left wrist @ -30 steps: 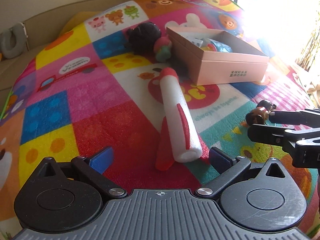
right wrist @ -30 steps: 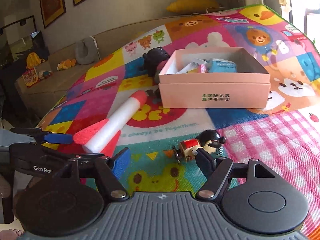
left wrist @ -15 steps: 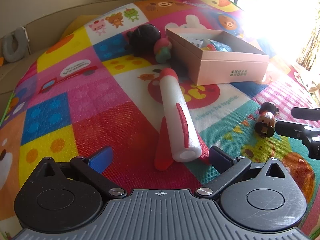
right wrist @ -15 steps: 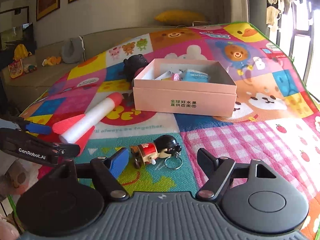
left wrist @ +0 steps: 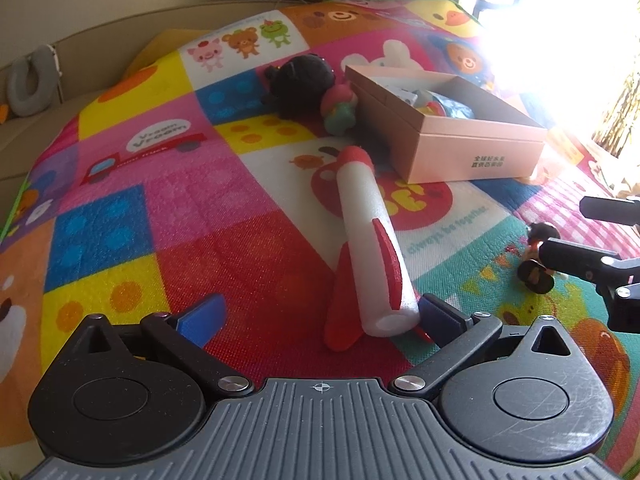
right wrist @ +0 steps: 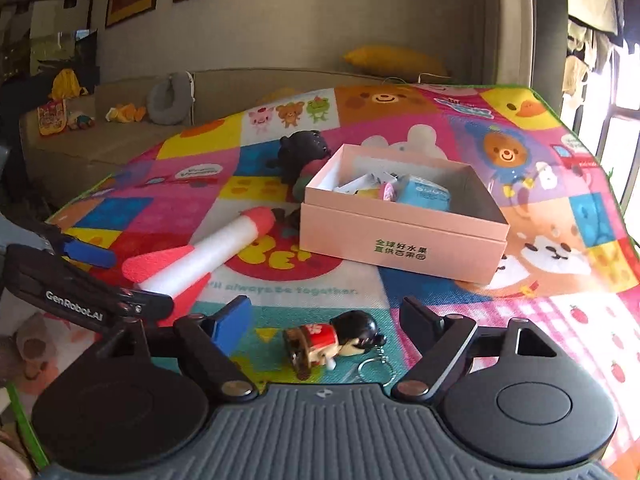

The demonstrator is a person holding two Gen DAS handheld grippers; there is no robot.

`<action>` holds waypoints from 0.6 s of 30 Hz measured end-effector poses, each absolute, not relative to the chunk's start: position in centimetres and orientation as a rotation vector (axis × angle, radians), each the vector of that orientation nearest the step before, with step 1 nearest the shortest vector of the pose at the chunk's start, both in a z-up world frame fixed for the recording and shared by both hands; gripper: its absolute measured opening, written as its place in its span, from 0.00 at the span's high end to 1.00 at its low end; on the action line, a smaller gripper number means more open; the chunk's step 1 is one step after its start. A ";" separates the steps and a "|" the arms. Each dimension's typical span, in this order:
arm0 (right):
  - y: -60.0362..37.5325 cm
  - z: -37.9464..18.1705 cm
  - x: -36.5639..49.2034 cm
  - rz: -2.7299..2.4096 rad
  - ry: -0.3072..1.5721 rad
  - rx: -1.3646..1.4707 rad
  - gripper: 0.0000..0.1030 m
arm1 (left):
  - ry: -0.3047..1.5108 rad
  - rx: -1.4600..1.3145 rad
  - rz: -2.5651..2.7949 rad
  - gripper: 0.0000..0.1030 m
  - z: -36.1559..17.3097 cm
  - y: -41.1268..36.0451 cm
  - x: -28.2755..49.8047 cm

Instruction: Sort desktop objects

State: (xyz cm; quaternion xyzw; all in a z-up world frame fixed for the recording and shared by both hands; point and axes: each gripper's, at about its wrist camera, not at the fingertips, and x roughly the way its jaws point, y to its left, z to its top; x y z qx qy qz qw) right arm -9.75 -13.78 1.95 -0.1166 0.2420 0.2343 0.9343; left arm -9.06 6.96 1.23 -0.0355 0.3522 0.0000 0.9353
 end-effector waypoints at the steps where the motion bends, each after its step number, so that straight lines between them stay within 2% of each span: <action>1: -13.8 1.8 -9.4 0.478 0.503 -0.255 0.21 | 0.718 -0.078 -0.002 0.00 1.2 7.1 -9.1; 9: -13.9 0.1 -6.1 0.540 0.627 -0.253 0.21 | 0.663 -0.152 -0.077 0.00 3.0 7.9 -10.0; 15: -13.1 3.3 -3.6 0.571 0.549 -0.189 0.21 | 0.640 -0.112 -0.081 0.00 3.8 6.8 -9.0; 18: -10.9 3.8 -0.3 0.610 0.599 -0.167 0.21 | 0.629 -0.080 -0.072 0.00 4.0 6.6 -9.0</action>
